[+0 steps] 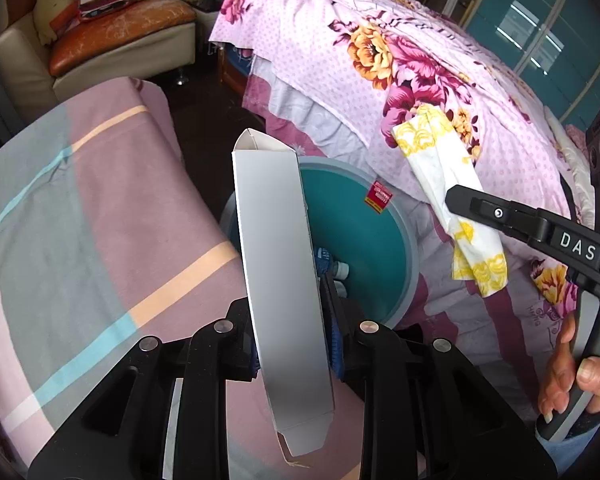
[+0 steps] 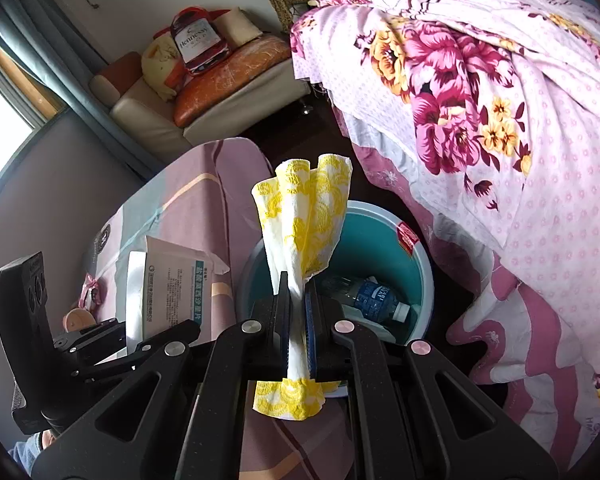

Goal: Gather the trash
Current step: 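Carry the medicine box and napkin over the teal bin and release both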

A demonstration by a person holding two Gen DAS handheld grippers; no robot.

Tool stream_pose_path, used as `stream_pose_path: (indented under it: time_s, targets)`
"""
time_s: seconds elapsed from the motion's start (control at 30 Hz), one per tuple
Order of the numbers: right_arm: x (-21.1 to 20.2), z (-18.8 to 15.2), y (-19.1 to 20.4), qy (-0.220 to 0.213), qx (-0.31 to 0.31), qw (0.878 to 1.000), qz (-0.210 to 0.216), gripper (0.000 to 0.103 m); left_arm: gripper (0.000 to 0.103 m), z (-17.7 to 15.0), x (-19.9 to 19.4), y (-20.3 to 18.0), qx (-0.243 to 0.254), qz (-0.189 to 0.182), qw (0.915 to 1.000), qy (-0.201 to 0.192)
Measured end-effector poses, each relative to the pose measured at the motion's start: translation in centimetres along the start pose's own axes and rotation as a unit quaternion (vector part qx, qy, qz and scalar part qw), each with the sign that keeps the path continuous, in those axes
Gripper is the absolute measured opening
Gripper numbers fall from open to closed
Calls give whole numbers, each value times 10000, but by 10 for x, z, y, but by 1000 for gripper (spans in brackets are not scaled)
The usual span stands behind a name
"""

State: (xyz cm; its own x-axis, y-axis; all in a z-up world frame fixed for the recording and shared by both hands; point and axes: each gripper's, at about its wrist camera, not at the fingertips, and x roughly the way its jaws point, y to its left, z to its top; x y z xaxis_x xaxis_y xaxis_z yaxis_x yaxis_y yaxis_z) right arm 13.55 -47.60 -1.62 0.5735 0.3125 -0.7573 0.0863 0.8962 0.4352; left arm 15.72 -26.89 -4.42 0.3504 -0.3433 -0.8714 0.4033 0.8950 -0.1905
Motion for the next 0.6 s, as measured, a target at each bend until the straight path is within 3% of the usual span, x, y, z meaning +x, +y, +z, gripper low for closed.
stream_pose_path:
  time_s: [0.2,0.23,0.3,0.4,0.6]
  targets:
    - [5,0,-7,55,67,9999,-111,6,31,7,14,-4,3,-84,9999,68]
    - [6,0,-7,68,74,9999,-128,6,36,8,16,-4,7,-83,9999,76]
    - [8,0,-9,93,85,9998,-156,6,68,8,17,-5,11,-28,10000,41]
    - [11,0,-10,141,99,9997,-178,6,83,7,16,-4,12,85,10000,-41]
    - [18,0,-8,220,99,9995,-201,6,84,1,13,10,-192,47,9998,40]
